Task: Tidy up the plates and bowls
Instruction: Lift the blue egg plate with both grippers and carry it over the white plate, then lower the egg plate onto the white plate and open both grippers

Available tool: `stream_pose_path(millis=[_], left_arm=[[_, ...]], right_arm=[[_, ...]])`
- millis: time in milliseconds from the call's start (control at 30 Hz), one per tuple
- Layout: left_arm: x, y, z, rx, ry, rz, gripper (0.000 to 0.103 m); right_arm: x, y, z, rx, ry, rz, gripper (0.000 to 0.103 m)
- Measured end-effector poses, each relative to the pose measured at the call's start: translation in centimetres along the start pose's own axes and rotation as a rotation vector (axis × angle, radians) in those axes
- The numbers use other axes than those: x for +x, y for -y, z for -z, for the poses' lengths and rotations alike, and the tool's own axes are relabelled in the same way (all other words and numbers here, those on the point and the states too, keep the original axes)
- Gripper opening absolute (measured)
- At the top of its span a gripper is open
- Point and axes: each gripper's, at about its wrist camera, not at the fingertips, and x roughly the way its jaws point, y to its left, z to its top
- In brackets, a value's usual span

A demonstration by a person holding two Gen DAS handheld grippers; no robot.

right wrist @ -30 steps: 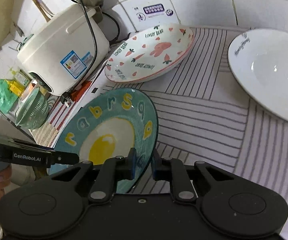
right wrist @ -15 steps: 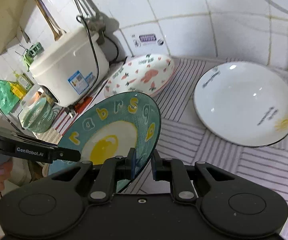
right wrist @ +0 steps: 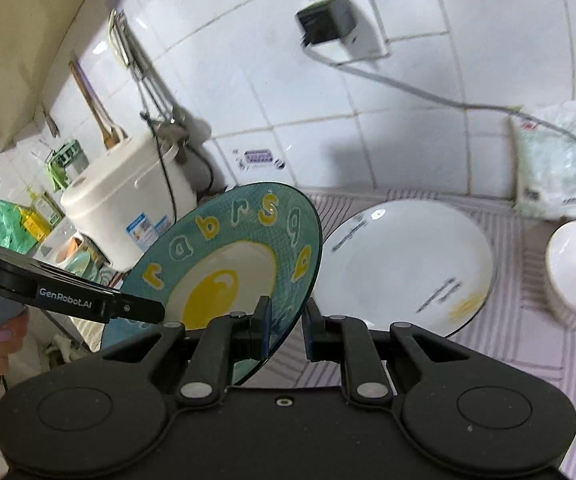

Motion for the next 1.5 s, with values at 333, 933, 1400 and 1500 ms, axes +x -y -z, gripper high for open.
stream_pose_path(millis=[333,933,1400,1500], left_arm=[[4.7,4.8,-2.8,0.012,0.005,0.053,0.045],[12.2,6.2,-5.7,-0.024,-0.084,0.099,0.045],[14.1,6.1,-7.5,0.021,-0.164,0.057,0.045],[14.5,6.0,-7.7,0.024,-0.177,0.054,0.045]], right_arm=[[-0.3,7.3,-1.7,0.061,0.029,-0.012,0.02],[3.8,13.4,-1.2,0.209,-0.018,0.078,0.02],[6.7,12.8,-1.7,0.205,-0.092,0.178,0.02],[7.0,13.0,-1.8,0.216,-0.101,0.18,0.02]])
